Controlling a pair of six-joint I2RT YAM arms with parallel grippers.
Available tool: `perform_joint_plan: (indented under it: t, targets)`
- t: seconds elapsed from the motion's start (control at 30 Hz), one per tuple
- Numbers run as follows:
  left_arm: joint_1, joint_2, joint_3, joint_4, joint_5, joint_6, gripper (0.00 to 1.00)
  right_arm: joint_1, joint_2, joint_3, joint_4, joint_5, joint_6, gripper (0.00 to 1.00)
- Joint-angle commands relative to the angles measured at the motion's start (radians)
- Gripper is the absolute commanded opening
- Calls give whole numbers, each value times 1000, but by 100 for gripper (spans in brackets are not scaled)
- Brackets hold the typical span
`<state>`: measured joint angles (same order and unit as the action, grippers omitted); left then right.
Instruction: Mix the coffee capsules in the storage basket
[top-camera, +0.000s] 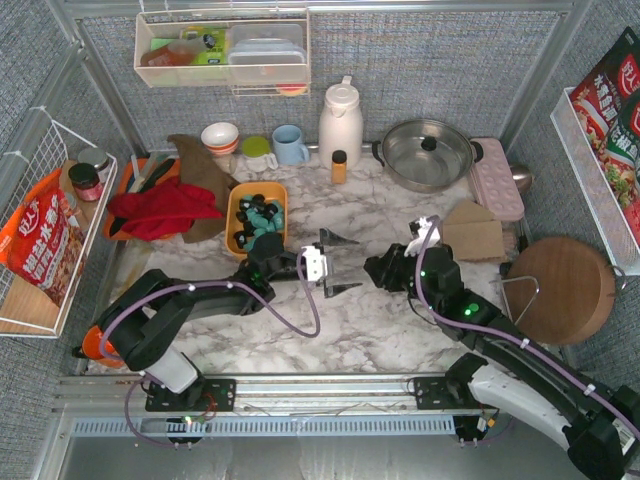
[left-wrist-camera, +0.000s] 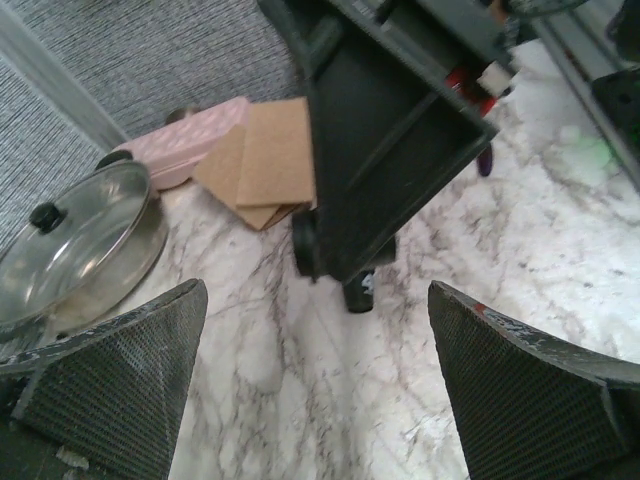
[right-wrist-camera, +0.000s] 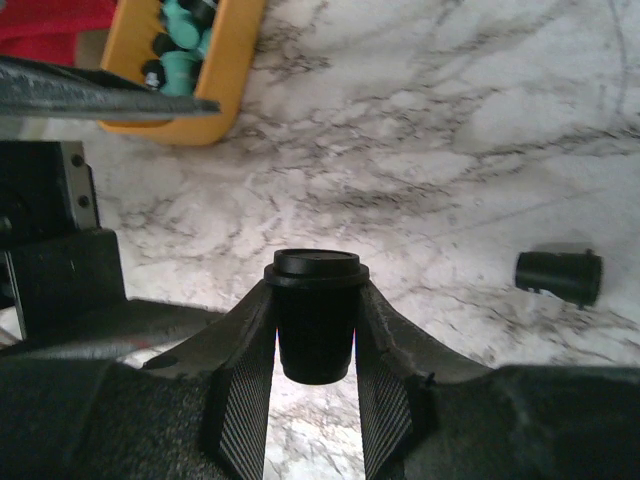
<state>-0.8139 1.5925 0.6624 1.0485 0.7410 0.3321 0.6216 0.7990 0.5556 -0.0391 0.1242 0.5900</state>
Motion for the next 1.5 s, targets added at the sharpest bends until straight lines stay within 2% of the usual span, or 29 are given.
perform_joint_plan:
  t: [0.0,0.23,0.37,0.5,0.53,0.67,0.77,0.83,0.9,1.0,1.17,1.37,1.47]
  targets:
    - [-39,-9,-3,69,26,-32,99,3,-21,-30,201,-64,26,24]
    - [-65,12,-12,184,-61,-131,99,20,-30,-70,301,-105,52,24]
    - [-65,6,-21,202,-126,-133,99,40,-22,-75,319,-112,51,24]
    - [-65,0,-26,196,-127,-118,98,56,-18,-74,333,-110,52,24]
    - [-66,-1,-28,196,-126,-114,95,59,-17,-70,334,-110,52,24]
    - [-66,-5,-33,194,-125,-90,70,69,-10,-65,338,-108,65,24]
    - [-67,-13,-38,202,-130,-77,56,72,-5,-62,334,-104,76,26]
    - [-67,-18,-43,207,-135,-69,47,72,1,-60,324,-104,79,32]
    - [-67,-21,-51,214,-149,-62,38,72,2,-51,301,-102,82,43]
    - [-67,-27,-61,222,-188,-52,31,72,-11,-25,228,-88,69,59]
    - [-63,-31,-77,244,-277,-60,23,70,-47,42,51,-42,3,71]
    - [-11,-23,-78,242,-346,-71,15,63,-80,117,-118,33,-88,72]
    - [44,-18,-53,153,-427,-48,5,56,-44,179,-249,114,-162,68]
